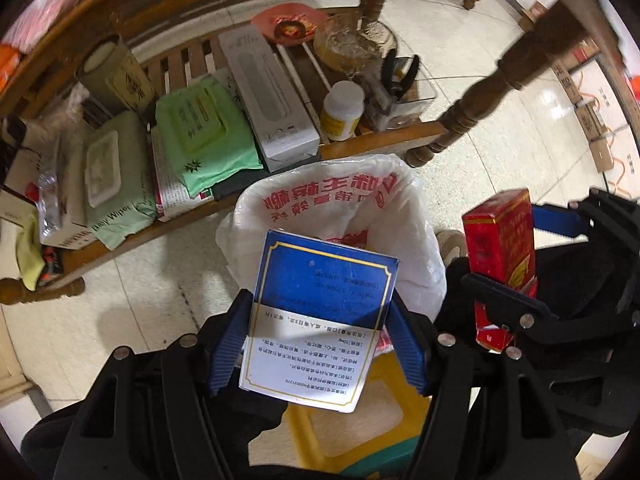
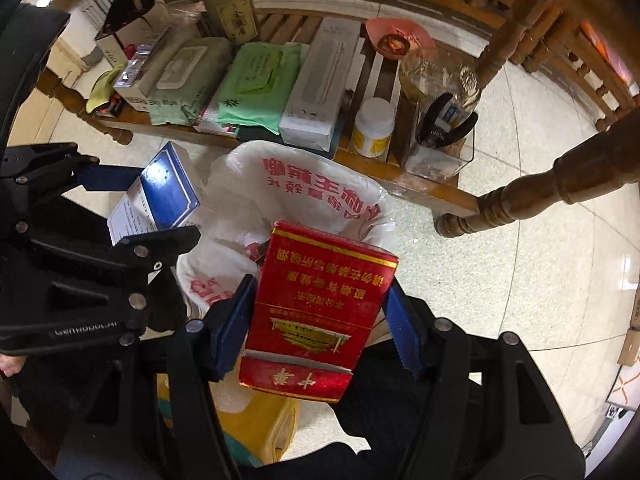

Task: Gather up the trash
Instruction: 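Lower both tools into the white bag and open them to drop the boxes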

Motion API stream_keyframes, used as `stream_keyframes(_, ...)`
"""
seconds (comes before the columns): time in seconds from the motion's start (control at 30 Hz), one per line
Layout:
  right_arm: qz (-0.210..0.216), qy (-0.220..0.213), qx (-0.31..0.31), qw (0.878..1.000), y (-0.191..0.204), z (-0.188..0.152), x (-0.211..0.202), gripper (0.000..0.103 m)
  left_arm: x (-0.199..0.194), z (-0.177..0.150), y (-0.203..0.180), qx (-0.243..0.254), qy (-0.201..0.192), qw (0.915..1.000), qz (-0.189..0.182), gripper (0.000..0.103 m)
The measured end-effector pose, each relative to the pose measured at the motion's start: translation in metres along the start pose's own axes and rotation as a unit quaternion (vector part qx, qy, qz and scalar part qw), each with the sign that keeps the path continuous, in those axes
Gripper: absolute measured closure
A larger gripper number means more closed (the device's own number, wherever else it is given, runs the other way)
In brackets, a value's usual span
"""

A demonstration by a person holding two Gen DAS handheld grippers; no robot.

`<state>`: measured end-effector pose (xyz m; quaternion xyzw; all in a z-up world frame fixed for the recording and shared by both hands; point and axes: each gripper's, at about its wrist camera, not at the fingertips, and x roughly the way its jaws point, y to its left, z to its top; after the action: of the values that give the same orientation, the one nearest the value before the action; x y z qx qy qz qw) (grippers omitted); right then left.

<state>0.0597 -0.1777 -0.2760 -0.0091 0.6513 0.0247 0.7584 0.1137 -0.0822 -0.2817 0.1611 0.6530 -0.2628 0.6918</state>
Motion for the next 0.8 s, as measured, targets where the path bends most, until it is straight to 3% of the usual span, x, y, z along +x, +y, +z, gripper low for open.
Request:
stream_keyframes(0.3,-0.002,0.026,0.014,1.000,-0.008,0.010,0.047,0.041,0.060,0.010,0.019,-0.053,0.051,0.9971,-0.017,0.039)
stream_keyframes(0.7,0.028,0.051,0.035,0.998,-0.017,0.021,0.098,0.041,0.119,0.016,0.042,-0.118,0.093,0.9878,-0.041,0.039)
stream_keyframes(0.8,0.054,0.067,0.055,0.995,-0.023,0.020,0.111,0.041,0.129,0.016,0.047,-0.138,0.097,0.9842,-0.054,0.039)
